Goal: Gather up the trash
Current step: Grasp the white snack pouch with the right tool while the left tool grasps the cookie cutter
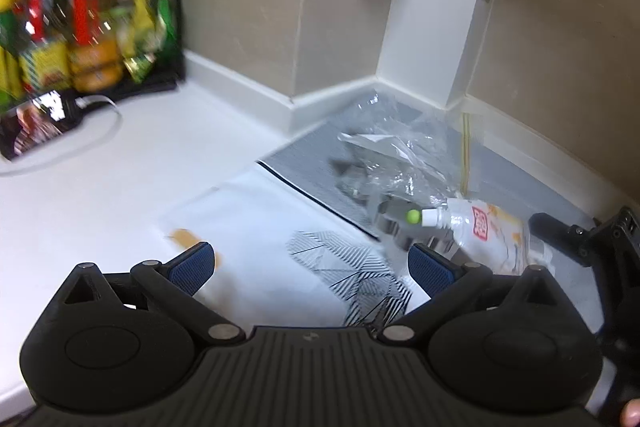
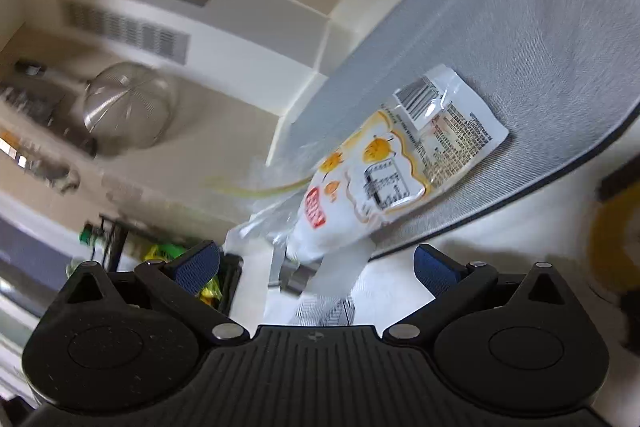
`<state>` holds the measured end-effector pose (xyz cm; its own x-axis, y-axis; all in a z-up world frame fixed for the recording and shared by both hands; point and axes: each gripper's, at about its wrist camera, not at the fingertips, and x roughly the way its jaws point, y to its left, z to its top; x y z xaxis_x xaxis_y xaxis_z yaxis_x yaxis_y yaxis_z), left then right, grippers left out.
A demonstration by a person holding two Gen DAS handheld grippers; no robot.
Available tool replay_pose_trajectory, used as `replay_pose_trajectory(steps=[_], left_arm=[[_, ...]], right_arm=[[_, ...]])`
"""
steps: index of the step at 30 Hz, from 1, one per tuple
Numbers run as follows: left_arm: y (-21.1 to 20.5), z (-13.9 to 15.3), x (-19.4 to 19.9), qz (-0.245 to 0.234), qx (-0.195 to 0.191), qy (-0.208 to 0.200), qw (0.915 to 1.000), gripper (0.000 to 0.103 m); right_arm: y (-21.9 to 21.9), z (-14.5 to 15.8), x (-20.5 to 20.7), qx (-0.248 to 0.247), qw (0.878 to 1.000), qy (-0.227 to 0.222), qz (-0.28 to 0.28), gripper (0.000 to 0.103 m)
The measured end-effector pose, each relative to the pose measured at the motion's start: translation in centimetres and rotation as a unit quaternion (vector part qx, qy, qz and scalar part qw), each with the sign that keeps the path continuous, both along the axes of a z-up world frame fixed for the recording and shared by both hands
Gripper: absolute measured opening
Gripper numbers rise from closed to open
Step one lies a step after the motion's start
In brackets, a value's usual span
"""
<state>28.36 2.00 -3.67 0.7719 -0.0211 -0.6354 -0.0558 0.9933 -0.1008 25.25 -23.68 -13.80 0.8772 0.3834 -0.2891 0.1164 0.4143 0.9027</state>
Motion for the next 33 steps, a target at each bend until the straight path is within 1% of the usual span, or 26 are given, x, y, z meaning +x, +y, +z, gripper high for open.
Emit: replay_pose_trajectory(steps=[2,3,4,7,9,13,17,20,21,22,23,24,25,26,27,28,29,30,31,33], left_arm=[[-0.3,-0.7,1.8,0.002,-0.017,0.012,0.9998,0.103],[-0.4,-1.1,2.7,0.003,-0.027,0.019,0.9995,0.103],[-0.5,-1.5,3.5,0.006,-0.037,0.026,0.9990,0.103],[-0.6,-2.3,5.7,0.017,-0.067,0.042,0.9967,0.103],[-0.5,-2.8,6.9,0.022,-0.079,0.055,0.9952,0.103],[-0.3,-3.5,8.4,0.022,-0.105,0.068,0.9919,0.103],[-0.8,-3.9,9.1,0.007,-0.115,0.072,0.9907,0.103],[-1.0,-4.4,9.6,0.005,-0.121,0.083,0.9892,0.103],[-1.0,-4.6,9.6,0.007,-0.125,0.084,0.9885,0.101],[-0.8,-4.6,9.5,0.009,-0.130,0.084,0.9879,0.098],[-0.7,-4.6,9.3,0.009,-0.135,0.082,0.9873,0.082],[-0.7,-4.5,9.3,0.005,-0.138,0.085,0.9869,0.058],[-0.7,-4.4,9.3,-0.002,-0.140,0.091,0.9859,0.047],[-0.7,-4.4,9.3,-0.009,-0.147,0.093,0.9847,0.029],[-0.6,-4.2,9.1,-0.020,-0.154,0.088,0.9839,0.019],[-0.7,-3.9,8.9,-0.025,-0.150,0.086,0.9846,0.018],[-0.8,-3.6,8.7,-0.024,-0.141,0.081,0.9864,0.016],[-0.8,-3.4,8.5,-0.026,-0.134,0.074,0.9878,0.015],[-0.7,-3.1,8.3,-0.030,-0.128,0.069,0.9888,0.014],[-0.3,-2.8,7.7,-0.029,-0.128,0.062,0.9894,0.011]], right_arm=[[-0.3,-0.8,1.3,0.020,1.000,0.006,-0.005,0.103],[-0.4,-0.9,1.5,0.020,1.000,-0.002,-0.013,0.103],[-0.4,-0.9,1.7,0.018,1.000,-0.013,-0.020,0.103],[-0.4,-0.9,2.2,0.009,0.999,-0.025,-0.028,0.103],[-0.5,-0.9,2.5,0.000,0.999,-0.038,-0.030,0.103],[-0.4,-0.6,2.5,-0.014,0.998,-0.039,-0.038,0.103],[-0.5,-0.7,2.9,-0.015,0.998,-0.038,-0.047,0.103],[-0.3,-0.8,3.3,-0.019,0.998,-0.046,-0.046,0.103],[-0.2,-0.8,3.6,-0.026,0.997,-0.053,-0.039,0.103],[-0.1,-0.9,3.7,-0.033,0.997,-0.061,-0.035,0.103],[0.1,-1.0,3.8,-0.043,0.996,-0.066,-0.032,0.101],[0.2,-1.0,3.9,-0.053,0.996,-0.060,-0.031,0.080],[0.3,-1.2,4.1,-0.065,0.996,-0.044,-0.030,0.045],[0.4,-1.5,4.5,-0.081,0.996,-0.025,-0.024,0.029],[0.3,-1.9,4.8,-0.080,0.997,-0.014,-0.018,0.011],[0.3,-2.2,4.8,-0.072,0.997,-0.008,-0.017,0.001],[0.3,-2.2,4.7,-0.075,0.997,-0.010,-0.019,0.001],[0.4,-2.0,4.5,-0.091,0.995,-0.015,-0.027,0.000],[0.6,-1.6,4.1,-0.106,0.993,-0.028,-0.034,0.000],[0.9,-0.7,3.4,-0.121,0.990,-0.067,-0.040,0.000]])
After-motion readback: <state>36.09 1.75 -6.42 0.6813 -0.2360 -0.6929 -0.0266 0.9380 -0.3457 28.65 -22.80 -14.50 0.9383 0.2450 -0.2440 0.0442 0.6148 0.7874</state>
